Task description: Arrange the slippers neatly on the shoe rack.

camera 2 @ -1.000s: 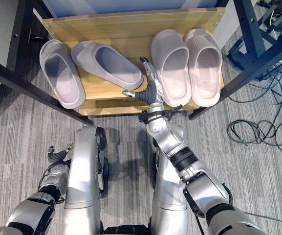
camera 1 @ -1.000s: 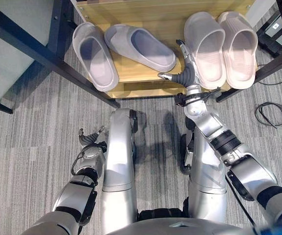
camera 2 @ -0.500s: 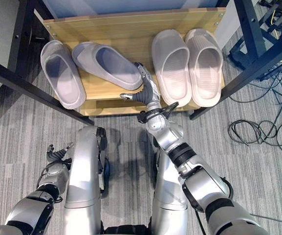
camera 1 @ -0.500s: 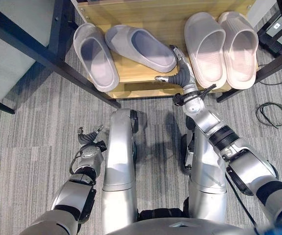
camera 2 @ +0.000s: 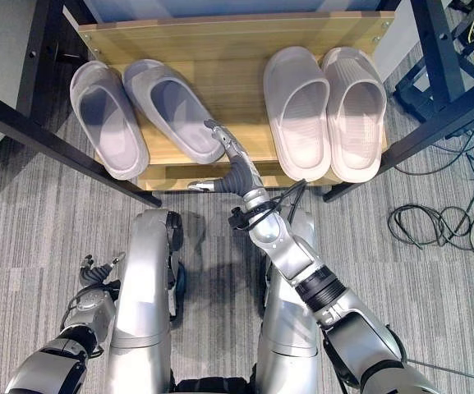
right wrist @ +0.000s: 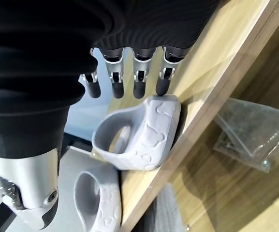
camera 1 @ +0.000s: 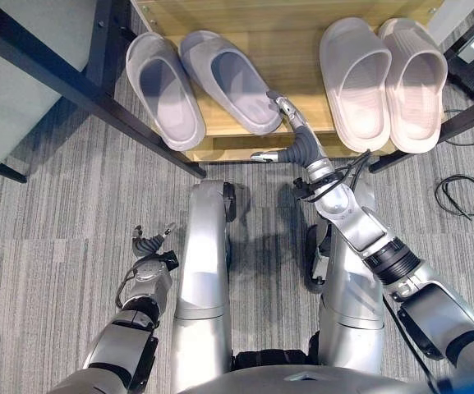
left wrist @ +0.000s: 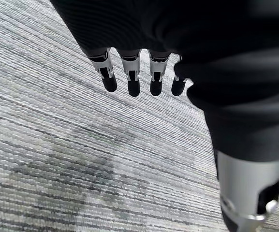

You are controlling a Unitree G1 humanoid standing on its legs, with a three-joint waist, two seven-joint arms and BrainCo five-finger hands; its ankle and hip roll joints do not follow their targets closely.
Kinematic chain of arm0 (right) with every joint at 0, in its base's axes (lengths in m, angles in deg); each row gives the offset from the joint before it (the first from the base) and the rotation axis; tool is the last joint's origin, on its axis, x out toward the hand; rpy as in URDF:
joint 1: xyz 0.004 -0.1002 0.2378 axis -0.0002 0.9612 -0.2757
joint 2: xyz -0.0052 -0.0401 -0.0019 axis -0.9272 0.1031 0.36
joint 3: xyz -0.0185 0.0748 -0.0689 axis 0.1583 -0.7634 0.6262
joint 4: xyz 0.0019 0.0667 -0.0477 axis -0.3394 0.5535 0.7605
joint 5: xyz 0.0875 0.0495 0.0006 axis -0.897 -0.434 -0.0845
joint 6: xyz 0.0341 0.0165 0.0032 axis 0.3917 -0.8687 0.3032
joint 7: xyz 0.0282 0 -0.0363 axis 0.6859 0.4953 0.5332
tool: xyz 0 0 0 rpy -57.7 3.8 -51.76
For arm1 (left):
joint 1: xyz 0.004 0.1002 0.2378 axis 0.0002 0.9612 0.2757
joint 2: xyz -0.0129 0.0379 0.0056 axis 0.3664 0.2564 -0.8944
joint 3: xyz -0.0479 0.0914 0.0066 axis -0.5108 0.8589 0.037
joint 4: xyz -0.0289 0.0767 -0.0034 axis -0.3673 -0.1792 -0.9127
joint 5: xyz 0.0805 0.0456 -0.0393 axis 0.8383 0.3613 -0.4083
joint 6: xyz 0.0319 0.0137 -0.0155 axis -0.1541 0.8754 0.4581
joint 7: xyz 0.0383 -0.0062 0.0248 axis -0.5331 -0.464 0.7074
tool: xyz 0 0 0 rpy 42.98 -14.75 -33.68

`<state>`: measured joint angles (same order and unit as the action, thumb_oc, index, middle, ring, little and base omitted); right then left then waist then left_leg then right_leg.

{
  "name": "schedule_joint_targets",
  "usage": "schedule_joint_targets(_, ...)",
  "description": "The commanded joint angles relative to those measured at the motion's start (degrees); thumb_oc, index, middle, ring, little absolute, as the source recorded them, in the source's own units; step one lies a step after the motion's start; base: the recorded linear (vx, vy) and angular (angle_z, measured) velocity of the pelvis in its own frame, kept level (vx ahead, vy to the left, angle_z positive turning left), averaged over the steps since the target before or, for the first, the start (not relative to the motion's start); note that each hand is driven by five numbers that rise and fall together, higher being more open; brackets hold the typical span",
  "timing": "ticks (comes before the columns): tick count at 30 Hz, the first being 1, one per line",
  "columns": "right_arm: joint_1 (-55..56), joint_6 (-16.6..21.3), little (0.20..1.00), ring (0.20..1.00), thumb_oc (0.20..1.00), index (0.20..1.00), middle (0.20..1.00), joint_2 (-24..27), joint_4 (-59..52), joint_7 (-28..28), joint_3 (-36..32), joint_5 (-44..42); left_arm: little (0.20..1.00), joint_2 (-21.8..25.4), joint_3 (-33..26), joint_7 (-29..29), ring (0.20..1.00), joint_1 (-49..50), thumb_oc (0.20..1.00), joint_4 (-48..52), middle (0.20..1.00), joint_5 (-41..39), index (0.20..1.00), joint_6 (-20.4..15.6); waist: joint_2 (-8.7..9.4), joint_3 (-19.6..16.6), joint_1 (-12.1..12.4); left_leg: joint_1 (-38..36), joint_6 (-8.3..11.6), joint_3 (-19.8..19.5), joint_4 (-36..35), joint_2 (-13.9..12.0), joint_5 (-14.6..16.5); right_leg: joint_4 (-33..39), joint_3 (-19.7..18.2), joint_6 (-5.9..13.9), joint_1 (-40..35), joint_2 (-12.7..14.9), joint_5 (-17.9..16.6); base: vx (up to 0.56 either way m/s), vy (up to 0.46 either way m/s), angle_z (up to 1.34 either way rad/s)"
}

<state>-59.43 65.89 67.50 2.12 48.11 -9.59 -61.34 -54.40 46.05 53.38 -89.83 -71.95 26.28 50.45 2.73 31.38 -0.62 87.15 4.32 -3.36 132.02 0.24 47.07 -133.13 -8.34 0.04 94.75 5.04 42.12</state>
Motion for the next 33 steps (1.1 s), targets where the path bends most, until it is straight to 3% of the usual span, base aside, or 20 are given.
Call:
schedule_joint_targets(1,4.16,3.36,1.000,1.000,1.000,1.000,1.000,-1.90,-3.69,-0.24,4.04,2.54,1.000,-0.26,0.94,0.30,1.000,0.74,1.000,-0.35,1.000,1.05,1.000,-1.42,0.72,-1.58,2.84,2.80,-2.36,-6.91,-4.40,4.32,-3.95,-4.91,-8.53,-5.16,-5.12,0.42,-1.66,0.00,0.000,0.00)
schedule_joint_targets(5,3.20,3.18,1.000,1.000,1.000,1.000,1.000,-3.35,-3.14,-0.07,5.23,1.87,1.000,-0.35,1.39,0.73,1.000,0.40,1.000,-0.26,1.000,0.87,1.000,-1.54,0.62,-1.58,2.97,2.80,-2.29,-6.81,-4.39,4.44,-3.99,-5.09,-8.41,-5.23,-5.10,0.42,-1.46,0.00,0.000,0.00)
schedule_joint_targets(8,3.44,3.63,1.000,1.000,1.000,1.000,1.000,-5.35,-2.22,0.62,6.43,-4.93,1.000,-0.49,1.97,1.23,1.000,0.79,1.000,0.73,1.000,0.71,1.000,-1.32,0.60,-1.58,3.04,2.80,-2.18,-6.96,-4.57,4.56,-4.30,-5.11,-8.48,-5.34,-5.24,0.42,-1.56,0.00,0.000,0.00)
schedule_joint_targets(18,0.72,4.40,1.000,1.000,1.000,1.000,1.000,-7.85,-0.55,1.71,10.28,-11.75,1.000,-1.13,2.93,2.47,1.000,0.23,1.000,1.03,1.000,-0.03,1.000,-1.41,0.52,-1.58,3.73,2.80,-1.88,-6.84,-4.30,4.56,-4.41,-5.28,-8.39,-5.32,-5.29,0.50,-1.79,0.00,0.000,0.00)
schedule_joint_targets(27,-1.17,4.10,1.000,1.000,1.000,1.000,1.000,-8.25,0.82,0.07,10.99,-8.35,1.000,-1.58,2.96,2.92,1.000,-0.80,1.000,-0.31,1.000,-0.41,1.000,-1.36,0.62,-1.58,3.50,2.80,-1.66,-6.71,-4.04,4.43,-4.35,-5.57,-8.53,-5.33,-5.20,0.28,-1.74,0.00,0.000,0.00)
schedule_joint_targets(33,1.54,3.50,1.000,1.000,1.000,1.000,1.000,-4.37,-3.78,-6.82,4.52,3.89,1.000,-2.38,1.49,2.96,1.000,-0.04,1.000,-1.45,1.000,0.08,1.000,-1.41,0.69,-1.58,2.81,2.80,-1.88,-6.90,-3.96,4.40,-4.29,-5.81,-8.62,-5.33,-5.05,0.18,-1.56,0.00,0.000,0.00)
